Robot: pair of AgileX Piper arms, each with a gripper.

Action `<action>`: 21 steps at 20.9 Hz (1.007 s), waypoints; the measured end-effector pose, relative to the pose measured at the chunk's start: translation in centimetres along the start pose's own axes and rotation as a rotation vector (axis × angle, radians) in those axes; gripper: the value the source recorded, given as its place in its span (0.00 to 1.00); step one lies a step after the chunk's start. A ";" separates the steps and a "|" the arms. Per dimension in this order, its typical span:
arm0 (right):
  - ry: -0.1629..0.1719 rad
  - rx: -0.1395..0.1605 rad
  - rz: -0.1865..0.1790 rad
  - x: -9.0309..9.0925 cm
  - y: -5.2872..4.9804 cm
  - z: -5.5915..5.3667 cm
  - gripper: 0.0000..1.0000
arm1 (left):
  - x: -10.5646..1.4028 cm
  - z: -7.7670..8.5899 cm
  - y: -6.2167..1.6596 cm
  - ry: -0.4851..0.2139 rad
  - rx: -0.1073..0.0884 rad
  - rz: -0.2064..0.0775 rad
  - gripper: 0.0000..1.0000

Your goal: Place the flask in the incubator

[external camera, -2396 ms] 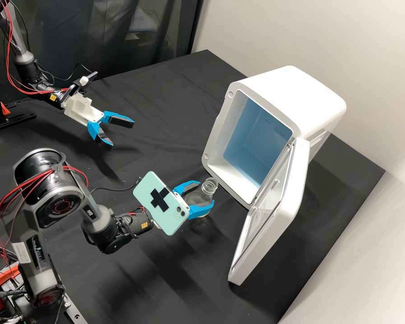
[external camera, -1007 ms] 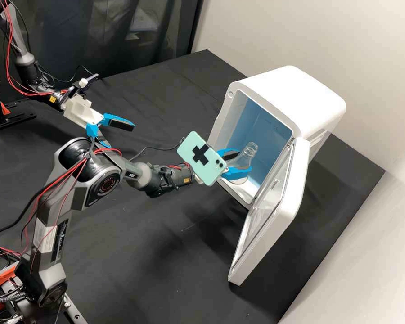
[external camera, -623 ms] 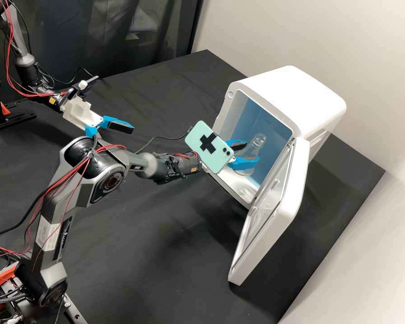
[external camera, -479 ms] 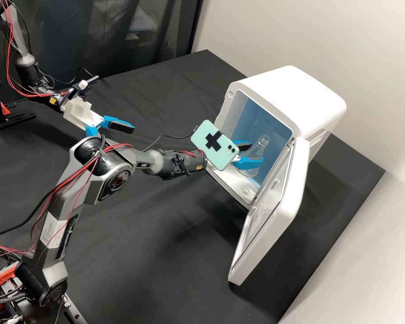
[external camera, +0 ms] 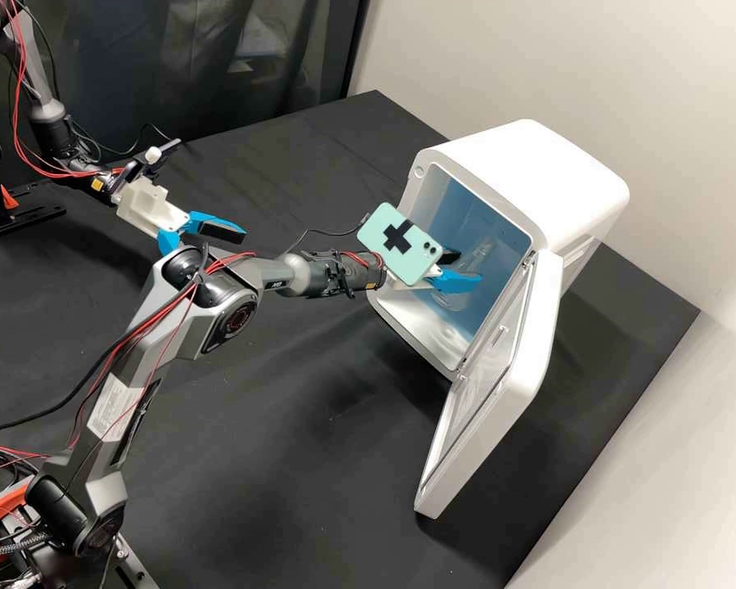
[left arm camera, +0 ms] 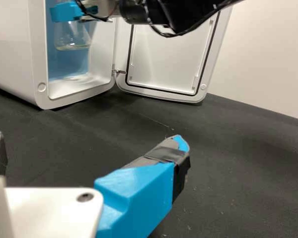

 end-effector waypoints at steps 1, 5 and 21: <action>0.004 -0.017 -0.003 0.1 -0.3 -0.3 0.00 | 0.0 0.0 0.01 0.001 -0.001 0.001 1.00; -0.003 -0.043 -0.035 0.5 -1.7 -1.2 0.00 | 0.1 0.0 0.15 0.002 0.000 0.007 1.00; -0.078 -0.104 -0.090 0.5 -6.7 -0.6 0.00 | 0.3 -0.1 -0.01 0.014 -0.011 0.008 1.00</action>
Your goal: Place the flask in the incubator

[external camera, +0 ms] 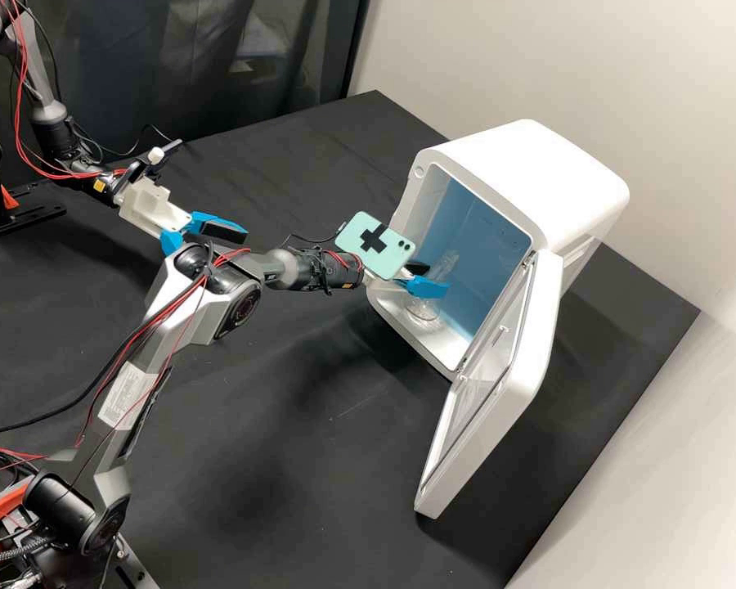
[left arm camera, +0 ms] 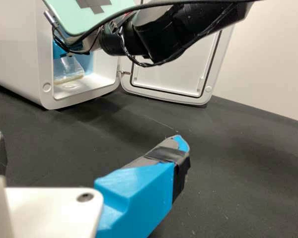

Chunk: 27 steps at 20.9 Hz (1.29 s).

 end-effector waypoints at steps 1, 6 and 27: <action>-0.001 -0.001 0.003 0.0 -0.1 0.0 0.00 | 0.0 0.0 0.00 0.000 0.000 0.000 1.00; -0.005 -0.007 0.002 -0.1 -0.2 0.1 0.00 | 0.0 0.0 0.00 0.000 0.000 0.000 1.00; -0.060 -0.098 -0.007 1.0 0.2 1.9 0.00 | 0.0 0.0 0.00 0.000 0.000 0.000 1.00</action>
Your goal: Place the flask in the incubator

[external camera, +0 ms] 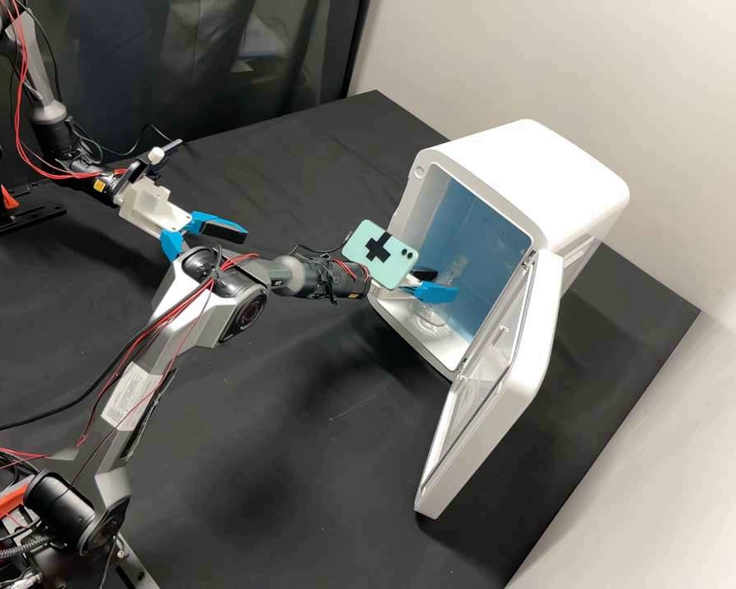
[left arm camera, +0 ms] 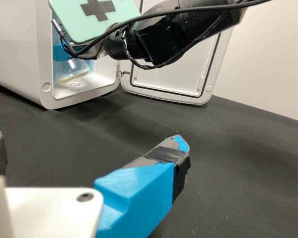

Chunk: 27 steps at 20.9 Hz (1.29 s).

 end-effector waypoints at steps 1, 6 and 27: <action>0.000 0.000 0.000 0.0 0.0 0.0 0.00 | 0.0 0.0 0.00 0.000 0.000 0.000 1.00; -0.001 0.000 0.000 0.0 0.0 0.0 1.00 | 0.0 0.0 0.02 0.002 0.000 0.001 1.00; -0.044 0.036 -0.088 0.2 -1.1 1.4 1.00 | -0.1 -0.3 0.12 0.011 -0.002 0.005 1.00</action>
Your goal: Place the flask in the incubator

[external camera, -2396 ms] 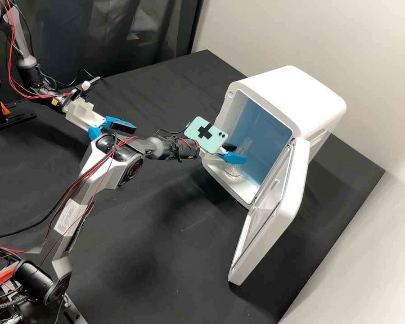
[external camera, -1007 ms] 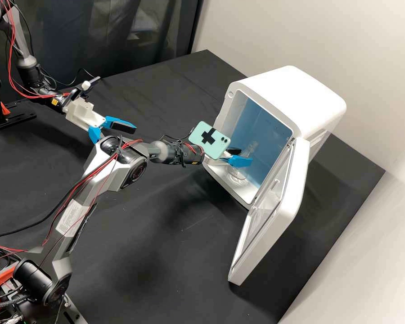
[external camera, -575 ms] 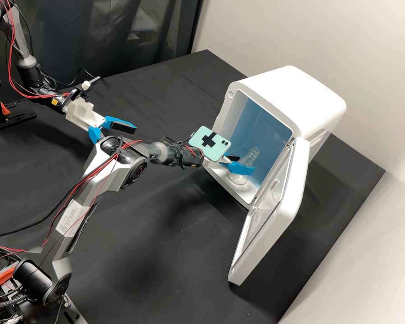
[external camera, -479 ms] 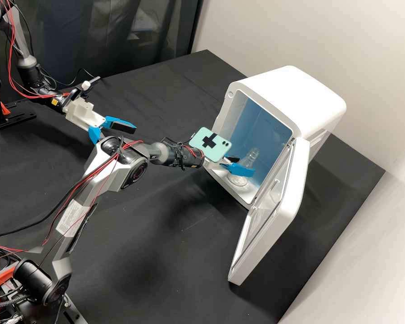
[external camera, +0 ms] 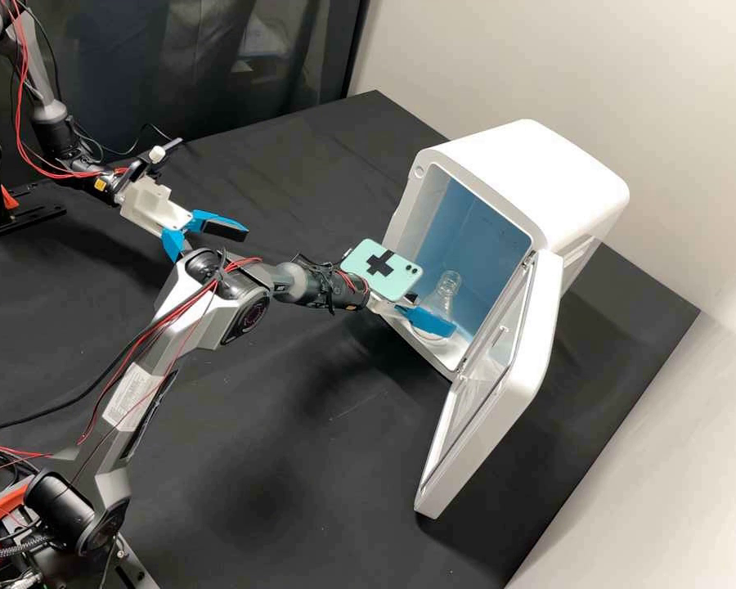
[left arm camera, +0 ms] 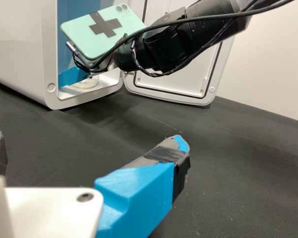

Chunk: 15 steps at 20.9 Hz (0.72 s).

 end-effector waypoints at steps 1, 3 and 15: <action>0.000 0.009 0.000 0.0 0.0 0.0 1.00 | 0.0 0.0 0.00 0.000 0.000 0.000 1.00; 0.000 0.020 0.000 0.0 0.0 0.0 1.00 | 0.0 0.0 0.00 0.000 0.000 0.000 1.00; 0.001 0.021 0.050 2.6 2.0 -0.1 1.00 | 0.0 0.0 0.00 0.000 0.000 0.000 1.00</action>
